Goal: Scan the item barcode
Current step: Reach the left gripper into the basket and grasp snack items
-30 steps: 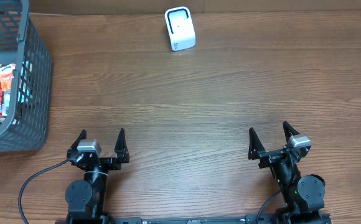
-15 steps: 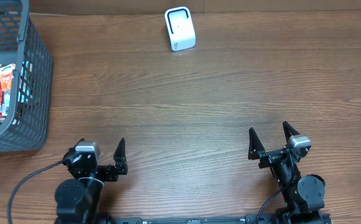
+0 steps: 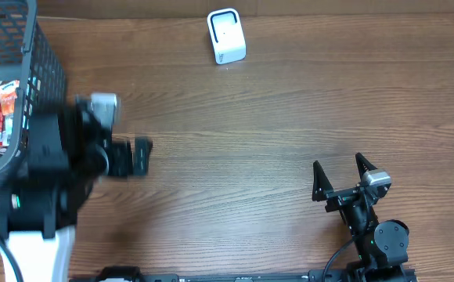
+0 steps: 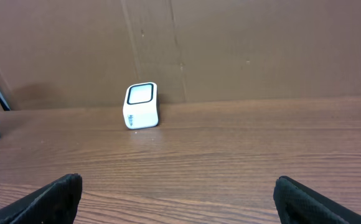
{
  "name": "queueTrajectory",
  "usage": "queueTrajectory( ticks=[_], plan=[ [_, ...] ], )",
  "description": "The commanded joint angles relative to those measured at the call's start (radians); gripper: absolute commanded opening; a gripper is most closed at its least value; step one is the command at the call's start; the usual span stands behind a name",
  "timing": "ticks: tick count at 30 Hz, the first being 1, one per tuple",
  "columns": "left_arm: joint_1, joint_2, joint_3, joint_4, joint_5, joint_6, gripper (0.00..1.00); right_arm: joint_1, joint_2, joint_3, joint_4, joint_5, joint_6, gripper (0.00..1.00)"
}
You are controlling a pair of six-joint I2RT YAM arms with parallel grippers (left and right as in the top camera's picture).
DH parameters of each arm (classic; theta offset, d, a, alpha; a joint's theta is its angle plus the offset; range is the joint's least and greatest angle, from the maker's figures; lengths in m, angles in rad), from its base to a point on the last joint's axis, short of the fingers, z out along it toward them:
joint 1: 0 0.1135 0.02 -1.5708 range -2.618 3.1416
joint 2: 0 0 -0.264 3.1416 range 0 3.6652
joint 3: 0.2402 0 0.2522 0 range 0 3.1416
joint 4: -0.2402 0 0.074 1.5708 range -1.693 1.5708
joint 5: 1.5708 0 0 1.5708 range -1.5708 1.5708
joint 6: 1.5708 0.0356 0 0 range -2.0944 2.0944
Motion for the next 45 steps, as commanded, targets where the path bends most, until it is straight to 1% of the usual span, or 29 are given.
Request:
queueTrajectory(
  ticks=[1, 3, 5, 7, 11, 12, 14, 16, 18, 19, 20, 23, 27, 30, 32, 36, 41, 45],
  plan=[
    [-0.004, 0.163, 0.215, -0.011, -0.011, 0.039, 1.0, 0.003, -0.008, -0.011, 0.002, -0.002, 0.0, 1.0],
    [-0.004, 0.209, 0.252, 0.026, -0.019, 0.04, 0.99, 0.003, -0.008, -0.011, 0.002, -0.002, 0.0, 1.0],
    [-0.004, 0.242, 0.278, 0.08, -0.02, 0.102, 1.0, 0.003, -0.008, -0.011, 0.002, -0.002, 0.0, 1.0],
    [0.008, 0.259, 0.308, 0.121, -0.03, 0.119, 1.0, 0.003, -0.008, -0.011, 0.002, -0.002, 0.0, 1.0],
    [0.119, 0.307, 0.459, 0.129, -0.053, 0.116, 1.0, 0.003, -0.008, -0.011, 0.002, -0.002, 0.0, 1.0],
    [0.187, 0.328, 0.53, 0.137, -0.06, 0.117, 1.0, 0.003, -0.008, -0.011, 0.002, -0.002, 0.0, 1.0],
    [0.273, 0.352, 0.591, 0.166, -0.044, 0.148, 1.0, 0.003, -0.008, -0.011, 0.002, -0.002, 0.0, 1.0],
    [0.337, 0.365, 0.604, 0.208, -0.056, 0.173, 1.0, 0.003, -0.008, -0.011, 0.002, -0.002, 0.0, 1.0],
    [0.416, 0.385, 0.603, 0.238, -0.077, 0.174, 1.0, 0.003, -0.008, -0.011, 0.002, -0.002, 0.0, 1.0],
    [0.434, 0.393, 0.603, 0.238, -0.082, 0.175, 1.0, 0.003, -0.008, -0.011, 0.002, -0.002, 0.0, 1.0],
    [0.472, 0.41, 0.603, 0.238, -0.083, 0.197, 1.0, 0.003, -0.008, -0.011, 0.002, -0.002, 0.0, 1.0],
    [0.529, 0.448, 0.603, 0.222, -0.083, 0.257, 1.0, 0.003, -0.008, -0.011, 0.002, -0.002, 0.0, 1.0],
    [0.611, 0.546, 0.603, 0.178, -0.078, 0.267, 1.0, 0.003, -0.008, -0.011, 0.002, -0.002, 0.0, 1.0],
    [0.645, 0.613, 0.603, 0.169, -0.076, 0.267, 1.0, 0.003, -0.008, -0.011, 0.002, -0.002, 0.0, 1.0],
    [0.666, 0.663, 0.603, 0.169, -0.049, 0.275, 1.0, 0.003, -0.008, -0.011, 0.002, -0.002, 0.0, 1.0],
    [0.692, 0.744, 0.603, 0.153, 0.035, 0.282, 1.0, 0.003, -0.008, -0.011, 0.002, -0.002, 0.0, 1.0],
    [0.692, 0.853, 0.603, 0.123, 0.121, 0.299, 1.0, 0.003, -0.008, -0.011, 0.002, -0.002, 0.0, 1.0],
    [0.692, 0.926, 0.603, 0.102, 0.121, 0.299, 1.0, 0.003, -0.008, -0.011, 0.002, -0.002, 0.0, 1.0]
  ],
)
